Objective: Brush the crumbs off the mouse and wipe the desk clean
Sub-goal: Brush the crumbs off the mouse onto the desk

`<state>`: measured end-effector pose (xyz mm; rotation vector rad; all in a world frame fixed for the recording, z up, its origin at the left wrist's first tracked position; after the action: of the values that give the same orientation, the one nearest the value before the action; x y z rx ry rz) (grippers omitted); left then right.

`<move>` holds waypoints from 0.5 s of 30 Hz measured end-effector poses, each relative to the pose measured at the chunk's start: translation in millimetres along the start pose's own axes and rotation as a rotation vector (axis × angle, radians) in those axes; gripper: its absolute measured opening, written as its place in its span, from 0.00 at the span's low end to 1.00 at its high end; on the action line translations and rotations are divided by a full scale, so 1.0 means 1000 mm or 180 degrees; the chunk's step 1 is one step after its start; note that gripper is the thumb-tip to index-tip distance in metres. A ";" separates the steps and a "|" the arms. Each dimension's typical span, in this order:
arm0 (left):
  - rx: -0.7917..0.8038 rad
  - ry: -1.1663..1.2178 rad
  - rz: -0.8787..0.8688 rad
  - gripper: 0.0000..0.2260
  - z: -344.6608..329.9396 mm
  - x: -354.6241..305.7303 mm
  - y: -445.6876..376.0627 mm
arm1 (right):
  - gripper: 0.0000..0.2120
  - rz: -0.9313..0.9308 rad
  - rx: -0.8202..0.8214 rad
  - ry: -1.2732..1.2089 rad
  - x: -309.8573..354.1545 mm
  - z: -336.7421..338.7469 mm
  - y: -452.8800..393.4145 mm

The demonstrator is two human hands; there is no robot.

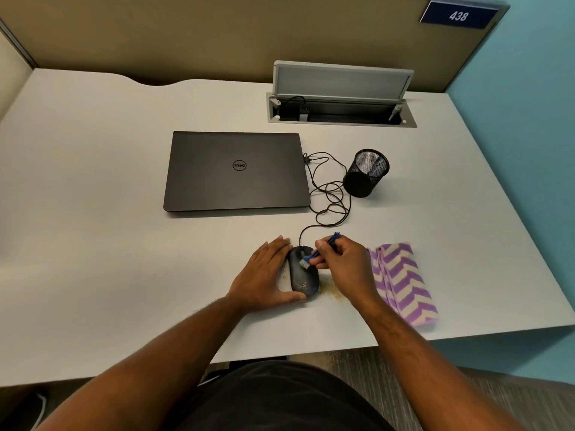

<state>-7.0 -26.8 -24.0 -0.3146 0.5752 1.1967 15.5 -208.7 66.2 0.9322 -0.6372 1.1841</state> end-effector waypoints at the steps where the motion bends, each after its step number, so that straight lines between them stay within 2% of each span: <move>1: 0.0009 0.0007 0.0008 0.52 0.000 0.000 0.000 | 0.09 -0.0017 -0.0101 -0.0005 0.001 0.000 -0.002; 4: 0.0020 0.0002 0.0026 0.52 -0.001 0.001 0.000 | 0.11 -0.0004 -0.0151 0.0217 0.001 -0.004 -0.004; 8: 0.0016 -0.0006 0.0024 0.52 -0.001 0.001 0.001 | 0.11 0.0118 0.0066 0.0797 0.006 -0.005 -0.005; 13: 0.0033 0.0011 0.0021 0.52 -0.001 0.001 0.000 | 0.12 0.0134 -0.0154 0.0658 0.010 -0.001 -0.011; 15: 0.0021 -0.0004 0.0022 0.52 -0.001 0.001 0.000 | 0.13 0.0149 -0.0031 0.0726 0.008 -0.006 -0.010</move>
<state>-7.0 -26.5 -25.8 -0.3064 0.5796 1.2014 26.8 -200.0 67.5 0.7636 -0.4829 1.3060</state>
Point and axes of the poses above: each hand's wrist, its own y-axis away from the middle knuckle, its own z-axis out of the back of the hand, x = y × z, the point moved 3 cm from there along -y, towards the middle knuckle
